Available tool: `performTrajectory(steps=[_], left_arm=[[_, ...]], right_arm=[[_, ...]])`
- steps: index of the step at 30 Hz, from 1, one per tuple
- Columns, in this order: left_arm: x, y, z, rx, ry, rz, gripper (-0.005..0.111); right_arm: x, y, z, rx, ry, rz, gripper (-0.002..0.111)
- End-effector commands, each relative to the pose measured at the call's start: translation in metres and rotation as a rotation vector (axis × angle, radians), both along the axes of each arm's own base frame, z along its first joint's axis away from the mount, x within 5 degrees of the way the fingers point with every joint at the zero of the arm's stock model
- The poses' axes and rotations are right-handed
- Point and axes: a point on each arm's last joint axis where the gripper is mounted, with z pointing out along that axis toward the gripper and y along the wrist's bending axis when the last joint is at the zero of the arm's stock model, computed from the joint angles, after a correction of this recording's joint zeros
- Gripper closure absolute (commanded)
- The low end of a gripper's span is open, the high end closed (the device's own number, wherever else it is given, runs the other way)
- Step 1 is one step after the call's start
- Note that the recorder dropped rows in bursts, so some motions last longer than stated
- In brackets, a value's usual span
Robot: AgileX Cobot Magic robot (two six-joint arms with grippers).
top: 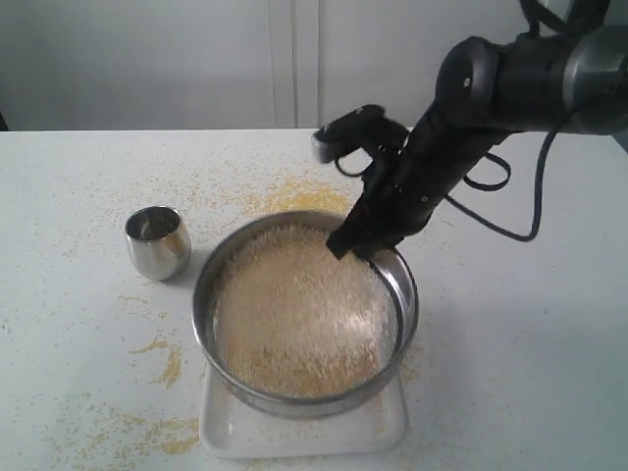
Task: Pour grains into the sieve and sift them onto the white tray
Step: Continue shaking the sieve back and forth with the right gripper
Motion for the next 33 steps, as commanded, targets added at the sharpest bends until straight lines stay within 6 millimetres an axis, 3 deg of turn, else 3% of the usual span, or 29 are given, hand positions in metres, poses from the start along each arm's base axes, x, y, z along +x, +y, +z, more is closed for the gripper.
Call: performTrajectory(steps=[1, 2, 4, 5, 6, 8, 9, 10, 12, 13, 14, 16, 17, 18, 21, 22, 23, 25, 26, 27, 29, 30, 31, 33], left_arm=[[-0.002, 0.001, -0.001, -0.006, 0.006, 0.005, 0.106], [-0.002, 0.001, -0.001, -0.006, 0.006, 0.005, 0.106], [-0.002, 0.001, -0.001, -0.006, 0.006, 0.005, 0.106], [-0.002, 0.001, -0.001, -0.006, 0.006, 0.005, 0.106], [-0.002, 0.001, -0.001, -0.006, 0.006, 0.005, 0.106], [-0.002, 0.001, -0.001, -0.006, 0.006, 0.005, 0.106], [-0.002, 0.001, -0.001, -0.006, 0.006, 0.005, 0.106], [-0.002, 0.000, -0.001, -0.006, 0.004, 0.005, 0.106], [-0.002, 0.000, -0.001, -0.006, 0.004, 0.005, 0.106], [-0.002, 0.000, -0.001, -0.006, 0.004, 0.005, 0.106], [-0.002, 0.000, -0.001, -0.006, 0.004, 0.005, 0.106], [-0.002, 0.000, -0.001, -0.006, 0.004, 0.005, 0.106], [-0.002, 0.001, -0.001, -0.006, 0.006, 0.006, 0.106], [-0.002, 0.001, -0.001, -0.006, 0.006, 0.006, 0.106], [-0.002, 0.001, -0.001, -0.006, 0.006, 0.006, 0.106], [-0.002, 0.001, -0.001, -0.006, 0.006, 0.006, 0.106], [-0.002, 0.001, -0.001, -0.006, 0.006, 0.006, 0.106], [-0.002, 0.001, -0.001, -0.006, 0.006, 0.006, 0.106], [-0.002, 0.001, -0.001, -0.006, 0.006, 0.006, 0.106], [-0.002, 0.001, -0.001, -0.006, 0.006, 0.006, 0.106], [-0.002, 0.001, -0.001, -0.006, 0.006, 0.006, 0.106], [-0.002, 0.001, -0.001, -0.006, 0.006, 0.006, 0.106], [-0.002, 0.001, -0.001, -0.006, 0.006, 0.006, 0.106], [-0.002, 0.001, -0.001, -0.006, 0.006, 0.006, 0.106]], right_arm=[[0.013, -0.014, 0.006, 0.135, 0.056, -0.509, 0.108], [0.009, -0.005, 0.005, 0.152, 0.062, -0.424, 0.108], [-0.007, 0.013, 0.000, 0.033, 0.005, 0.083, 0.108], [-0.010, 0.013, -0.001, -0.011, -0.008, 0.160, 0.108], [-0.004, 0.009, 0.000, -0.020, -0.029, 0.055, 0.108], [0.011, -0.004, 0.002, 0.109, -0.008, -0.381, 0.108], [0.014, -0.005, 0.001, 0.177, 0.022, -0.507, 0.108], [0.011, 0.003, 0.001, 0.173, 0.005, -0.404, 0.108], [-0.004, 0.016, -0.005, 0.031, -0.032, 0.028, 0.108], [-0.007, 0.014, -0.007, -0.041, -0.049, 0.155, 0.108], [-0.004, 0.009, -0.006, -0.056, -0.053, 0.074, 0.108], [0.012, -0.010, 0.000, 0.034, -0.042, -0.343, 0.108], [0.014, -0.014, 0.000, 0.086, -0.021, -0.453, 0.108], [0.014, -0.012, 0.001, 0.104, -0.015, -0.432, 0.108], [-0.009, 0.009, -0.002, -0.033, -0.039, 0.171, 0.108], [-0.010, 0.005, -0.002, -0.075, -0.044, 0.204, 0.108], [-0.001, -0.002, 0.000, -0.066, -0.059, 0.037, 0.108], [0.014, -0.016, 0.004, 0.109, -0.004, -0.468, 0.108], [0.014, -0.014, 0.005, 0.155, 0.015, -0.503, 0.108], [0.010, -0.006, 0.005, 0.147, 0.003, -0.380, 0.108], [-0.007, 0.010, 0.004, 0.013, -0.054, 0.094, 0.108], [-0.009, 0.008, 0.003, -0.032, -0.063, 0.151, 0.108], [-0.002, 0.001, 0.003, -0.047, -0.078, 0.031, 0.108], [0.013, -0.015, 0.006, 0.092, -0.028, -0.457, 0.108]])
